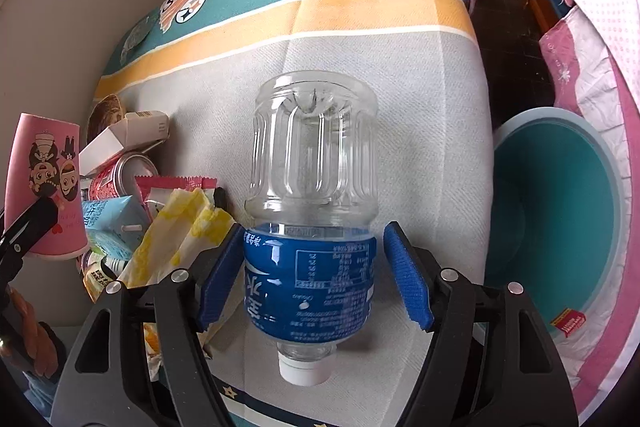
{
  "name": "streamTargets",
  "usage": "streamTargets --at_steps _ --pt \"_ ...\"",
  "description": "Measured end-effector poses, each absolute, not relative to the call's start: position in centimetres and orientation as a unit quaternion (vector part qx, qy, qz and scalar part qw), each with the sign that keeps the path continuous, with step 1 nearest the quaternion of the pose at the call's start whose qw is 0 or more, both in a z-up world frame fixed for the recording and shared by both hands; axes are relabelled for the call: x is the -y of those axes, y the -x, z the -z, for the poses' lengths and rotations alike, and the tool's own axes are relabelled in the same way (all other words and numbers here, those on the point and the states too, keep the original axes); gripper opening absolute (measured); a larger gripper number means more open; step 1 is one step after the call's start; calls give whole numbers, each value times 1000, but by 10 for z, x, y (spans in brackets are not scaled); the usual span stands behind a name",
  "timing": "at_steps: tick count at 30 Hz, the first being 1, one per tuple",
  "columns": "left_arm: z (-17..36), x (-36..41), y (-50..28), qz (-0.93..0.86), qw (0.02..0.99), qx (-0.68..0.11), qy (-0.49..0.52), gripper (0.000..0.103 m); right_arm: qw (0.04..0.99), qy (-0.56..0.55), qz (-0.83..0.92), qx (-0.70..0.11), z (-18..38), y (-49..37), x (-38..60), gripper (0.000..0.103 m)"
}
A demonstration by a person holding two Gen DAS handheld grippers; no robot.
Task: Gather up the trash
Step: 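Carry the water bottle over the teal bin and open the right gripper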
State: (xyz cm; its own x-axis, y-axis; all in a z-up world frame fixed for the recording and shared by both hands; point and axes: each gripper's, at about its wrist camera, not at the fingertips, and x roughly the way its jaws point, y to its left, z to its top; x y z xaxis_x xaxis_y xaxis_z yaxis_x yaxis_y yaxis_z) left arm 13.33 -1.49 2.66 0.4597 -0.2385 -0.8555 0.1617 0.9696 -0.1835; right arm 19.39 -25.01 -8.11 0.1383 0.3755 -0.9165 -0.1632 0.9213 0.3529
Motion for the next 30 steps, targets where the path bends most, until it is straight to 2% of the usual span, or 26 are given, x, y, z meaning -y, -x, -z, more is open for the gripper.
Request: streamTargets --at_steps 2,9,16,25,30 --pt "-26 15 -136 120 853 -506 38 60 745 -101 -189 -632 87 -195 249 62" --pt "-31 43 -140 144 853 -502 18 60 778 -136 -175 -588 50 -182 290 62" --pt "-26 133 -150 218 838 -500 -26 61 820 -173 -65 -542 21 -161 396 62" --pt "37 280 -167 303 786 -531 -87 61 817 -201 14 -541 43 -145 482 62" --pt "72 317 -170 314 762 -557 -105 65 806 -213 23 -551 62 -141 505 62"
